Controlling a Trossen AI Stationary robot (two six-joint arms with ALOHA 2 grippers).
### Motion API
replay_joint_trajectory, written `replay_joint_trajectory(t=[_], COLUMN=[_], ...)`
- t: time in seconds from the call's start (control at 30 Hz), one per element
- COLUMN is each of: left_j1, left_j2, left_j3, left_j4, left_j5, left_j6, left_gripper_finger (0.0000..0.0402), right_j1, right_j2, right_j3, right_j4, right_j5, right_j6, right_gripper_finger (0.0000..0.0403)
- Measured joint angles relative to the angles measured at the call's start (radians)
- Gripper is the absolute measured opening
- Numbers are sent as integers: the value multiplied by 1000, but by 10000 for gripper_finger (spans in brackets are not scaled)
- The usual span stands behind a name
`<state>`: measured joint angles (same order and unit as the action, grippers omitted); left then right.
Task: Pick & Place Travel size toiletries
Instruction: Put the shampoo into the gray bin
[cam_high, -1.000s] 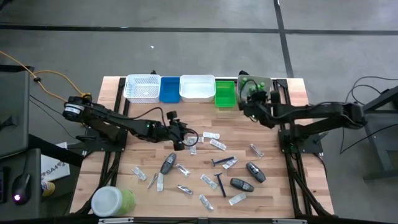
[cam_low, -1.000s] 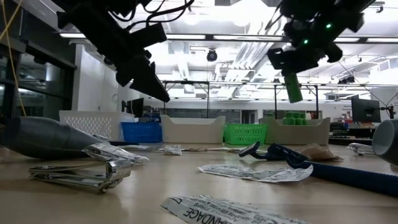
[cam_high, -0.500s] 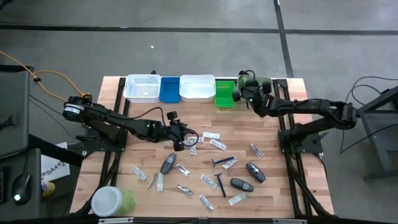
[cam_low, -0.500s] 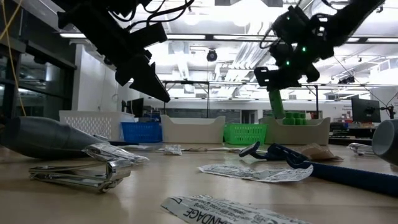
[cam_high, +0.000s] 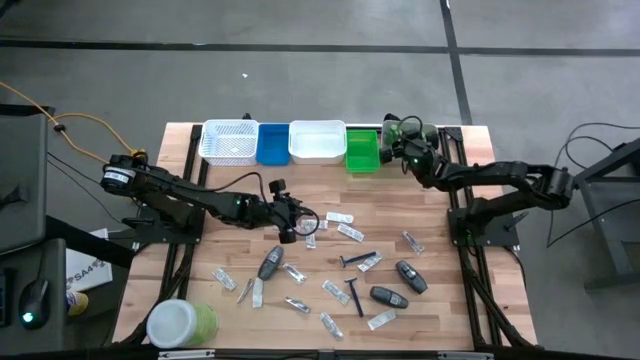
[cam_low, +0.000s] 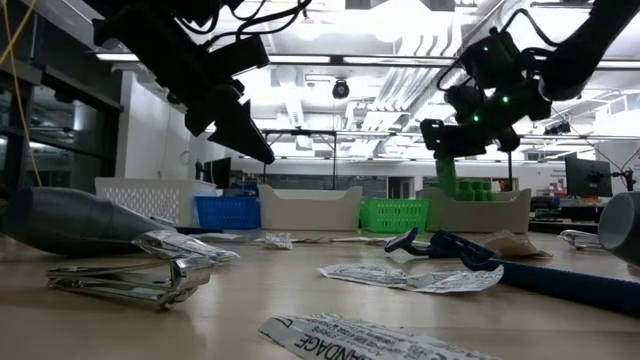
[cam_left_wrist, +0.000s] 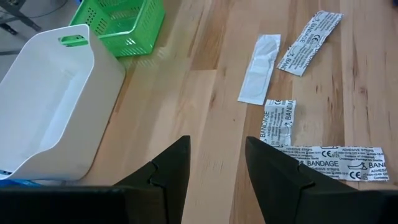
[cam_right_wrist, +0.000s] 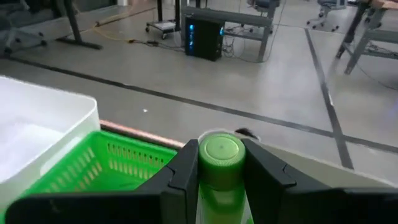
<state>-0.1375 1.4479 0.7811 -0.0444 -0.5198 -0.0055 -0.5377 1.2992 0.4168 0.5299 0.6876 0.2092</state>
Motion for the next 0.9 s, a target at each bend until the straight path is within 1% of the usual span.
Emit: replay_joint_trajectory(t=[0.17, 0.37, 0.5, 0.6, 0.9], left_j1=[0, 0, 0, 0, 0], left_j2=[0, 0, 0, 0, 0], left_j3=[0, 0, 0, 0, 0], left_j4=[4, 11, 12, 12, 12], left_j5=[0, 8, 8, 15, 17], left_j6=[0, 0, 0, 0, 0], left_gripper_finger=[152, 152, 152, 152, 152], right_j1=[-6, -9, -10, -21, -34], right_j2=[58, 181, 241, 266, 278], right_j3=[-34, -36, -37, -37, -37], right_j4=[99, 228, 253, 263, 279], right_j5=[-12, -1, 47, 44, 43], right_j6=[4, 7, 32, 63, 83], right_gripper_finger=[86, 86, 86, 86, 134])
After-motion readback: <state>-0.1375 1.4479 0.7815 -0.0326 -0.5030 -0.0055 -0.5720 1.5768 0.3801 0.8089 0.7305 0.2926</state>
